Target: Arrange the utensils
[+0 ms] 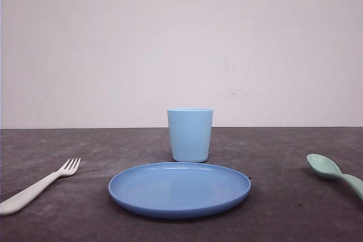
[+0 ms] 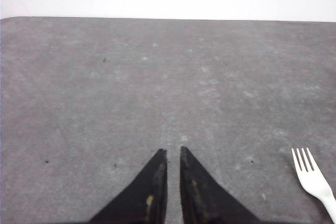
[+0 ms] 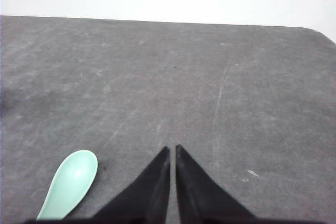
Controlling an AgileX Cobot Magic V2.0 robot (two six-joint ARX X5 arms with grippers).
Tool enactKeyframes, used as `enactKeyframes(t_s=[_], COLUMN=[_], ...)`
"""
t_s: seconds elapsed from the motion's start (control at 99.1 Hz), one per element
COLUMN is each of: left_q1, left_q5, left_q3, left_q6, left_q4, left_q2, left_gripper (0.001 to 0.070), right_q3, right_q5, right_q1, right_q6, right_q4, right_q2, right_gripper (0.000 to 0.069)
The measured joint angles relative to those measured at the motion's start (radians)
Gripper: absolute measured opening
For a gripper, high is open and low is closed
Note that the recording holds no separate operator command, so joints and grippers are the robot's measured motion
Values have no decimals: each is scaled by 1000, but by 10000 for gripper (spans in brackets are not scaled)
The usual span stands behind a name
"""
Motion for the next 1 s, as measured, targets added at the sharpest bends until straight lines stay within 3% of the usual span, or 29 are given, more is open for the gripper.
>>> enactKeyframes(t_s=[0.999], left_q1=[0], left_q5=[0], left_q3=[0], left_q6=[0], left_q4=[0], left_q2=[0], left_gripper=[19], right_q3=[0], right_q5=[0], right_q1=[0], right_q6=[0], right_q4=[0], right_q2=[0], right_gripper=[18])
